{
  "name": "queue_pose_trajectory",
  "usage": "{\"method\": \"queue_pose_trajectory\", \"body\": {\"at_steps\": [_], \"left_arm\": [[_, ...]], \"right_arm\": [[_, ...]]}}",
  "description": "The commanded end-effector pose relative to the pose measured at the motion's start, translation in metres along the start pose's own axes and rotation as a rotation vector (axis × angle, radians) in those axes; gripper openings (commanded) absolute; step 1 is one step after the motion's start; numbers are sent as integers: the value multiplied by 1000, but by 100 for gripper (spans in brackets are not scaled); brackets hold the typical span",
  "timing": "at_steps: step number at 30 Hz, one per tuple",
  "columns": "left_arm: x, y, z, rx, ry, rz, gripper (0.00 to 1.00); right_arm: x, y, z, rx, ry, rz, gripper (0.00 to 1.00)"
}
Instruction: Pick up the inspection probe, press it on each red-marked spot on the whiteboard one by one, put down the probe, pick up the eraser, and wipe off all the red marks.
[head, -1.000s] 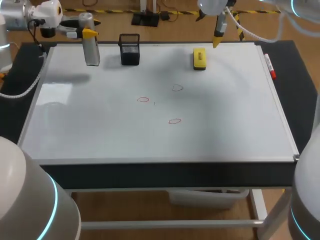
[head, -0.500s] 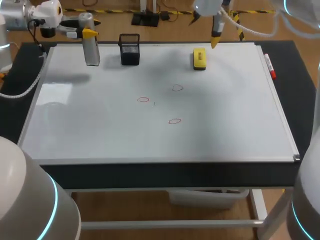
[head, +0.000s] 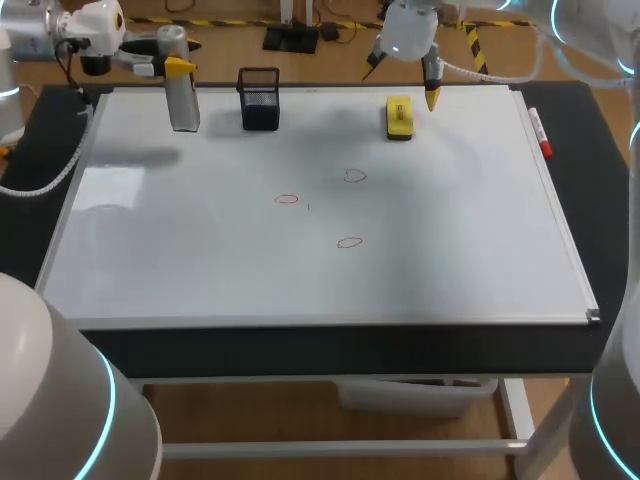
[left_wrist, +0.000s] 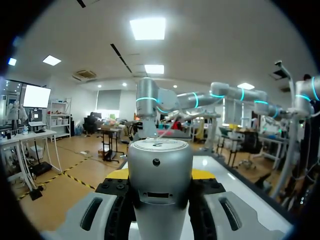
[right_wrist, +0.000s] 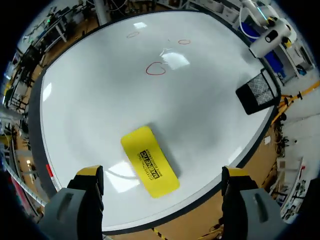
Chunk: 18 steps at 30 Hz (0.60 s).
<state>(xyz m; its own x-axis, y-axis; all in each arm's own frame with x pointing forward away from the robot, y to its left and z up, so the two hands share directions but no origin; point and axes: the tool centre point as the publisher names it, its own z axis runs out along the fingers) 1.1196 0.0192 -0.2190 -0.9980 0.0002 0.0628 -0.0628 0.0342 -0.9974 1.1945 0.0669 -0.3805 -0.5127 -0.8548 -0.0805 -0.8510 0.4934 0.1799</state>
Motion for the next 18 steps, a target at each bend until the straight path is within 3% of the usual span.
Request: {"method": "queue_pose_trajectory", "body": {"at_steps": [1, 6, 12, 18], "left_arm": [[3, -2, 2, -4, -9, 2, 0], [3, -2, 2, -4, -9, 2, 0], [3, -2, 2, -4, -9, 2, 0], [3, -2, 2, -4, -9, 2, 0]], "right_arm": [[4, 5, -3, 8, 6, -119, 100], [8, 14, 4, 3, 2, -250, 100], [18, 12, 13, -7, 14, -292, 100], [20, 11, 21, -1, 91, -360, 100]]}}
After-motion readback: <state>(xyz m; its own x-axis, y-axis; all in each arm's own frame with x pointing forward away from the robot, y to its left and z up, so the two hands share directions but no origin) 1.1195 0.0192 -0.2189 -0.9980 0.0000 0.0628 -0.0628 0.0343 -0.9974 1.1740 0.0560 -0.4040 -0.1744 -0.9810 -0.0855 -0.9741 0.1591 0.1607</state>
